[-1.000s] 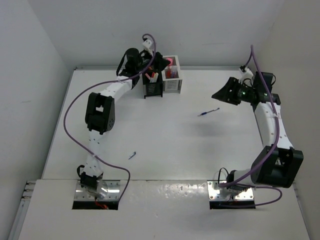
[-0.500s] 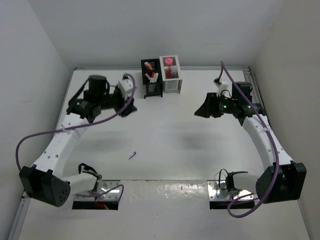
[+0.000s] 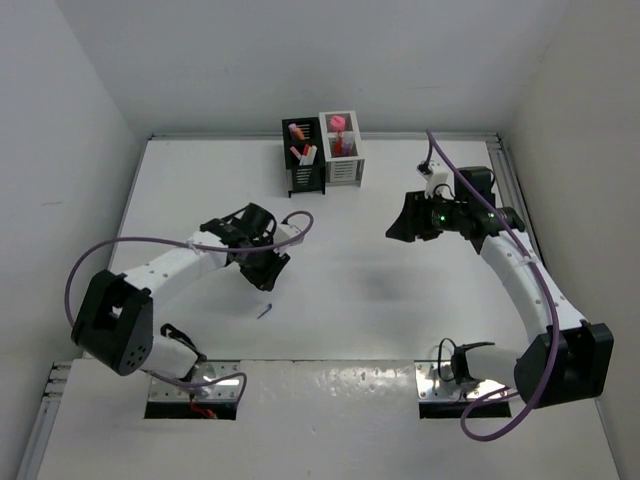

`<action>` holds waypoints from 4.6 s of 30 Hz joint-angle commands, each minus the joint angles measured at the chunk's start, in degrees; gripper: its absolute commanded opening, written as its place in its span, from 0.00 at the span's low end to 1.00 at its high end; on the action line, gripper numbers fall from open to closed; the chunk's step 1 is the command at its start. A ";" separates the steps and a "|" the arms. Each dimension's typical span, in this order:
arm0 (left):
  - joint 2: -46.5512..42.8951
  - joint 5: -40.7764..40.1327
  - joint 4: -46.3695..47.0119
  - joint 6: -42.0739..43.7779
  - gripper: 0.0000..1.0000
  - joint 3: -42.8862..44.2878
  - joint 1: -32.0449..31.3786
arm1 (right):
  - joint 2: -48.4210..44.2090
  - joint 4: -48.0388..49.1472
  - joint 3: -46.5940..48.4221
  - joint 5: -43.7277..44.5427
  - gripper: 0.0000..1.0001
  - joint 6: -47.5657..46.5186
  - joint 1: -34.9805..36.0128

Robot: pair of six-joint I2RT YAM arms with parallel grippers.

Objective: Sort the stationery into containers
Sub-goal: Pick up the pen cap from the center of the board.

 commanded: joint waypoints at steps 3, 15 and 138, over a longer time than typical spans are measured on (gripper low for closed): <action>5.08 -7.95 0.67 -5.71 0.37 2.11 -4.53 | -0.23 0.00 1.87 1.43 0.52 -2.55 0.45; 12.56 -8.58 -0.91 -5.81 0.33 3.08 -8.22 | -0.06 -1.14 2.40 1.88 0.52 -4.23 0.53; -4.75 27.11 52.45 -54.50 0.35 16.35 4.08 | 11.64 5.98 29.38 0.73 0.00 -12.66 21.98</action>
